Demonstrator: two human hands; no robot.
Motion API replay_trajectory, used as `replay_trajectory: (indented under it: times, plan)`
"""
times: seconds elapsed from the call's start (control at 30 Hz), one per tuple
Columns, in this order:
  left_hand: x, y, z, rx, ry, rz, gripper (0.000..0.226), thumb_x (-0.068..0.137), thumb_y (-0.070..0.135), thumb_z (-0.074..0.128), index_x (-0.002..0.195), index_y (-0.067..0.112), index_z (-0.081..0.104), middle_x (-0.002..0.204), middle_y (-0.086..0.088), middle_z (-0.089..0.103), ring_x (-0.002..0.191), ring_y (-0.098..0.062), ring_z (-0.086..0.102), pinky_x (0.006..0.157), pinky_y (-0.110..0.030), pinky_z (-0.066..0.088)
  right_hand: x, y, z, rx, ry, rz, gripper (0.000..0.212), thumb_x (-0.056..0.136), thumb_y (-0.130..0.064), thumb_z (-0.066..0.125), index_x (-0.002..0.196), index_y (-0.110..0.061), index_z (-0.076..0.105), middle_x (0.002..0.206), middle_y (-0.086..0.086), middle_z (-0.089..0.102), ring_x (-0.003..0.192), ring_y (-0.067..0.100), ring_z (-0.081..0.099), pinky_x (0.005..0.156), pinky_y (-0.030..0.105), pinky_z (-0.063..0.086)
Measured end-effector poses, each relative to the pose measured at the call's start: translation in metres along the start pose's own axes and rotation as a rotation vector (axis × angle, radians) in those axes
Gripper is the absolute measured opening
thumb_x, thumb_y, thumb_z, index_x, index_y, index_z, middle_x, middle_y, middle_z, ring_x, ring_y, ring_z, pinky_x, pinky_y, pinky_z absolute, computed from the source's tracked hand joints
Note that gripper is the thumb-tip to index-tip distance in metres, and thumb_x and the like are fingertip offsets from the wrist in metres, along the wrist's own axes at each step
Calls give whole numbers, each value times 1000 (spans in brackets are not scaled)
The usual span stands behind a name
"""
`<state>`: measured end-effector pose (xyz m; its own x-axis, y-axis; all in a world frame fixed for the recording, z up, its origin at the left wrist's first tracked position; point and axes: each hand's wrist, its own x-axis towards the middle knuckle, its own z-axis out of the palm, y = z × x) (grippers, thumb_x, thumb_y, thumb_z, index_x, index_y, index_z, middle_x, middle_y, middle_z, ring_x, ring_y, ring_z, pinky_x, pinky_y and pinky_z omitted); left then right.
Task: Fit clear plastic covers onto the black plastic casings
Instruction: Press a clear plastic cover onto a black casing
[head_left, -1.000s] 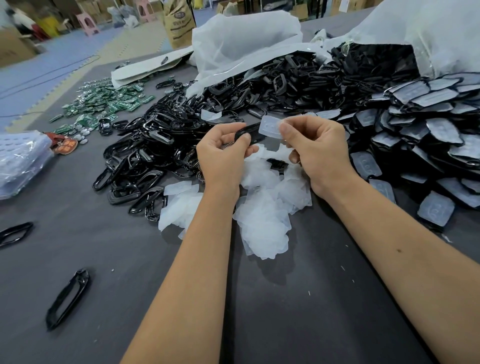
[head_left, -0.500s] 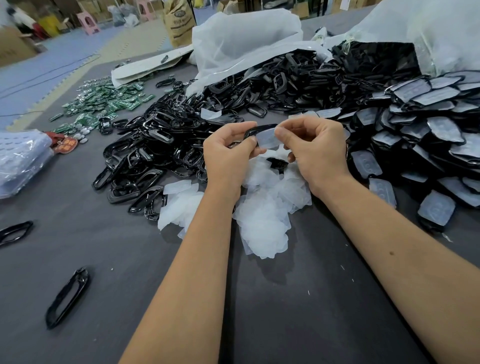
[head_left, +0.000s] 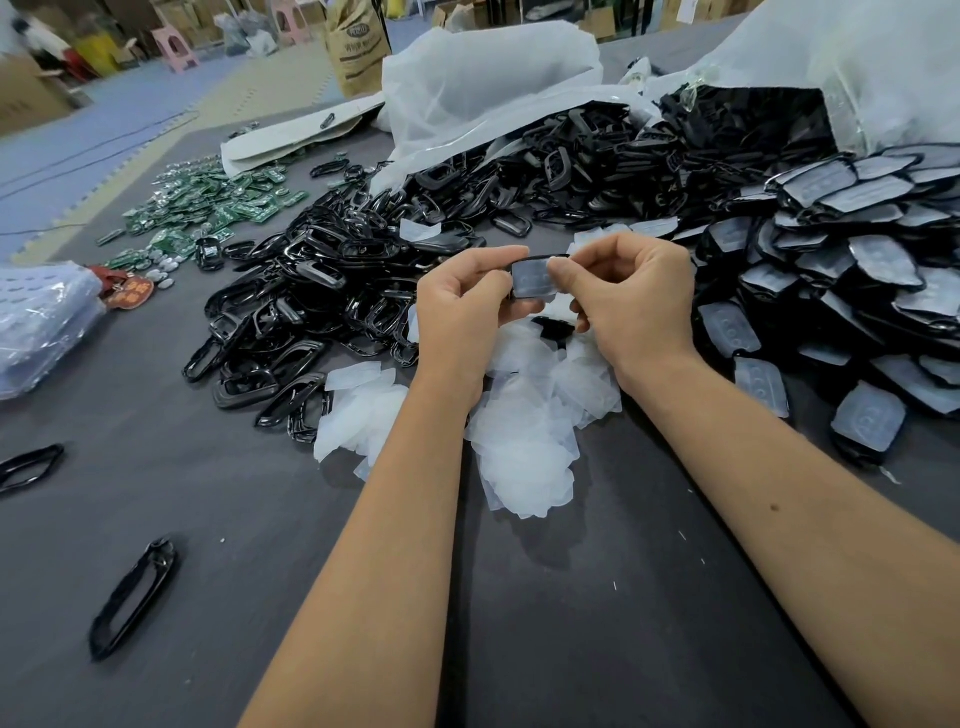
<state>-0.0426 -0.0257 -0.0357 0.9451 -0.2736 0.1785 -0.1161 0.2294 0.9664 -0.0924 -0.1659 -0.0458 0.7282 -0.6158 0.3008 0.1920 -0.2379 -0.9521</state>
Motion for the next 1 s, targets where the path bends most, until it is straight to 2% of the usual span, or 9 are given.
replay_trajectory:
  times: [0.17,0.5,0.7,0.9,1.0]
  plan:
    - [-2,0,1,68,2,37,26,89,-10,62,100,7,78,96,-20,75,73,-26,76,69,-26,61,0,-1,0,-32,19,15,20,82,-28,87,77,-15,72,69,2,75,55,23,70,57,39,58]
    - [-1,-1,3,98,31,51,20,90,-8,68,95,9,77,92,-10,76,81,-28,77,69,-30,62,-2,-3,1,-42,21,9,20,83,-28,86,76,-16,71,67,1,75,52,19,69,50,31,52]
    - [-1,0,3,97,39,40,20,90,-6,68,91,12,77,92,-12,77,76,-28,76,64,-24,59,-2,-5,1,-100,19,5,22,82,-32,85,76,-15,72,70,4,75,62,27,71,62,51,61]
    - [0,-1,2,78,48,22,17,90,-6,68,91,9,76,94,-21,75,74,-27,75,64,-26,59,-2,-6,1,-140,20,-11,24,83,-34,85,76,-15,72,70,3,74,62,25,70,62,46,61]
    - [0,-1,2,66,40,26,16,89,-5,70,88,10,75,89,-18,75,76,-24,74,65,-28,60,-2,-7,1,-140,23,-16,24,82,-34,86,76,-15,72,69,2,74,62,23,70,64,44,61]
